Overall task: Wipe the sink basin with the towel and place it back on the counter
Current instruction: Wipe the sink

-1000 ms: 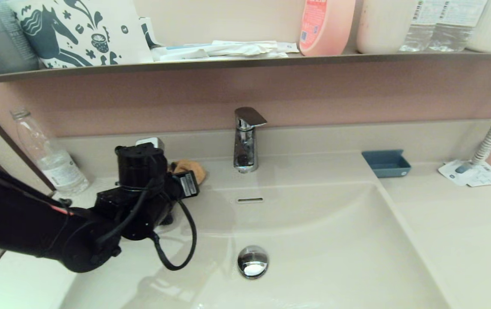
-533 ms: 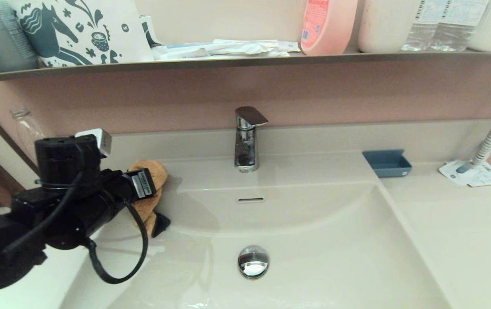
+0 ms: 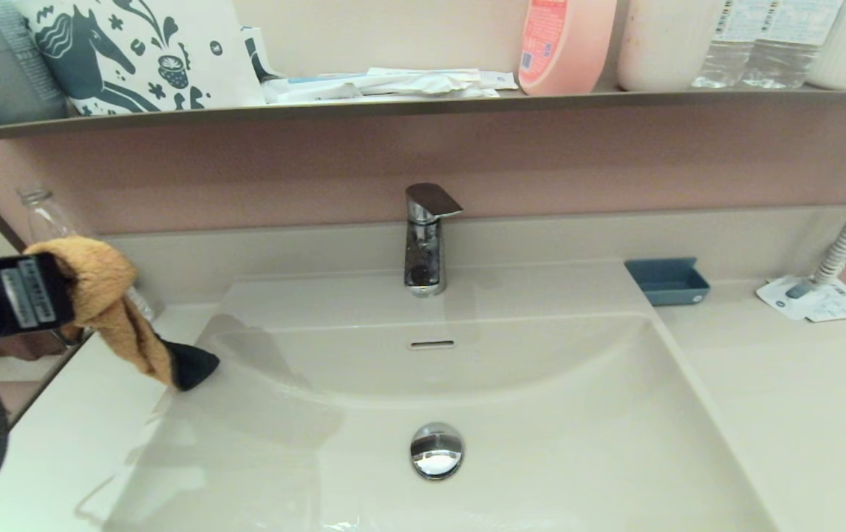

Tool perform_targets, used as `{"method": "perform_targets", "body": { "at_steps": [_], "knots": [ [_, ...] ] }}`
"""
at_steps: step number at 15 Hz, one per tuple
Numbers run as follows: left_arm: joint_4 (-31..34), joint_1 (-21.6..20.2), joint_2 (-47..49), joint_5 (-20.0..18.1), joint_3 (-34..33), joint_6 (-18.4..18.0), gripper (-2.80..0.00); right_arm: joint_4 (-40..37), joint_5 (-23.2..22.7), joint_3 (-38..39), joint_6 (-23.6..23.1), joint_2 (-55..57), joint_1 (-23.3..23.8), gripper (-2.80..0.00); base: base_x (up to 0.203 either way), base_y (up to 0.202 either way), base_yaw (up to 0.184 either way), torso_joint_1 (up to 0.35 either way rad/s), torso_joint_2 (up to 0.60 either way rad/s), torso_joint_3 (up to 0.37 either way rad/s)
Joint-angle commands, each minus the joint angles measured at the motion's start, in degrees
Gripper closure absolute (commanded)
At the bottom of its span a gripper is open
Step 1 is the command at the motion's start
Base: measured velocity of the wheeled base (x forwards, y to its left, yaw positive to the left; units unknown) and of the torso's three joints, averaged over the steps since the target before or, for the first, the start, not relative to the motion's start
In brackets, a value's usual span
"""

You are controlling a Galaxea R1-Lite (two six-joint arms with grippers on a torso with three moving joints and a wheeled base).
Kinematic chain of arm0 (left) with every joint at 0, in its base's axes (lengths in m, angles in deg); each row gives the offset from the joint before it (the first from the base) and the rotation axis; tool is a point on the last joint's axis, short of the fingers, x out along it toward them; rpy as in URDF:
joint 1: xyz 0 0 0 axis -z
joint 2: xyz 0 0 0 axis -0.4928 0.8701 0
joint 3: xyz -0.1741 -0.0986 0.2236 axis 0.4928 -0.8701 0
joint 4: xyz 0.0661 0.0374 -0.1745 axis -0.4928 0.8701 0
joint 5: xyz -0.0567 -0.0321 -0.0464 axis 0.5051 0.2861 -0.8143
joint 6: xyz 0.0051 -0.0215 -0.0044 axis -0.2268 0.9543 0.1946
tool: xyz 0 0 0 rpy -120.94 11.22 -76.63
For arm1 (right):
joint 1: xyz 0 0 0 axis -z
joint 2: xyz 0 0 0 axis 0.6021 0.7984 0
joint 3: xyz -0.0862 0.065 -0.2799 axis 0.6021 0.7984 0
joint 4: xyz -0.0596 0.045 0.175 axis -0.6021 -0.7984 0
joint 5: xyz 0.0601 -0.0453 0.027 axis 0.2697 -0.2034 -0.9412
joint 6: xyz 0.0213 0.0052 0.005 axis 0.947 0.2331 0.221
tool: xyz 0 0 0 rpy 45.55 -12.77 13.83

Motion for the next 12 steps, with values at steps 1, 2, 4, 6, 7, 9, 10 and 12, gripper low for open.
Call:
{"method": "perform_targets", "body": {
  "at_steps": [1, 2, 4, 6, 7, 9, 10, 12],
  "knots": [
    [0.52, -7.19, -4.76, -4.56, 0.48, -1.96, 0.00, 0.00, 0.02, 0.00, 0.03, 0.05, 0.00, 0.00, 0.000, 0.000, 0.000, 0.000, 0.00, 0.000],
    [1.08, -12.27, -5.13, -9.03, 0.51, -3.04, 0.00, 0.09, 0.02, 0.00, 0.03, 0.05, 0.00, 0.00, 0.000, 0.000, 0.000, 0.000, 0.00, 0.000],
    [1.68, -23.90, -5.11, -19.80, 0.05, -4.16, 0.00, 0.00, 0.02, 0.00, 0.03, 0.05, 0.00, 0.00, 0.000, 0.000, 0.000, 0.000, 0.00, 0.000],
    [1.58, -34.56, -4.03, -31.82, -2.08, -5.54, 0.00, 0.00, 0.02, 0.00, -0.05, 0.05, 0.00, 0.00, 0.000, 0.000, 0.000, 0.000, 0.00, 0.000],
    [0.69, -38.61, -2.75, -36.76, -4.44, -6.68, 0.00, 0.00, 0.02, 0.00, -0.05, 0.05, 0.00, 0.00, 0.000, 0.000, 0.000, 0.000, 0.00, 0.000],
    [-5.65, -43.06, 0.77, -42.63, -10.49, -7.79, 0.00, 0.09, 0.02, 0.00, 0.03, 0.05, 0.00, 0.00, 0.000, 0.000, 0.000, 0.000, 0.00, 0.000],
    [-8.96, -43.90, 1.56, -44.31, -13.30, -7.99, 0.00, 0.00, 0.02, 0.00, 0.03, 0.05, 0.00, 0.00, 0.000, 0.000, 0.000, 0.000, 0.00, 0.000],
    [-12.42, -43.82, 2.16, -45.48, -18.11, -8.12, 0.00, 0.00, 0.02, 0.00, 0.03, 0.05, 0.00, 0.00, 0.000, 0.000, 0.000, 0.000, 0.00, 0.000]
  ]
}}
